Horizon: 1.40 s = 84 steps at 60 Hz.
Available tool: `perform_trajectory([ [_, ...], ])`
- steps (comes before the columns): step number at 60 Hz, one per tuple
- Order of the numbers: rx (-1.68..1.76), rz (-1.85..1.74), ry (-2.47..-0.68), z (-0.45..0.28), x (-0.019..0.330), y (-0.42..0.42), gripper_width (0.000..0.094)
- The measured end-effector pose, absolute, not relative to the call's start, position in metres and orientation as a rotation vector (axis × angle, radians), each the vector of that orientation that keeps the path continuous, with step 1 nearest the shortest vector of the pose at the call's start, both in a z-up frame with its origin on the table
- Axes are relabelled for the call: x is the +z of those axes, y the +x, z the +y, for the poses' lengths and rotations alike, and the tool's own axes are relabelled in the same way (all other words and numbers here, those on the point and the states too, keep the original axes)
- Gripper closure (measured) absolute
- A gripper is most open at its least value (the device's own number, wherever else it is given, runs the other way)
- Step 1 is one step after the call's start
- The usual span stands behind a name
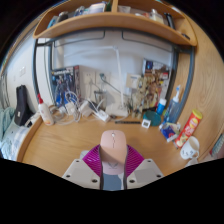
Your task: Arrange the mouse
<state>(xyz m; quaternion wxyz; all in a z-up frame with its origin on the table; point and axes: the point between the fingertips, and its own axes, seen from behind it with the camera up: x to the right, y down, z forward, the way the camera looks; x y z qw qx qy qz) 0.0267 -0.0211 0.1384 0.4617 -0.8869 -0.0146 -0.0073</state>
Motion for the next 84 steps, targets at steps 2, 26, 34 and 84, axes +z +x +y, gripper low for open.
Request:
perform_trajectory([
  [2,-0.016,-0.028,-2.220,-0.026,0.116,0.030,0.0675],
  [26,0.098,0.051,-2.410,-0.061,-0.011,0.023,0.0599],
  [34,0.085,0.032,-2.457,-0.064,-0.015,0.025,0.0509],
  [84,0.083,-0.041,-2.274,-0.066,0.209,0.084,0.0149],
])
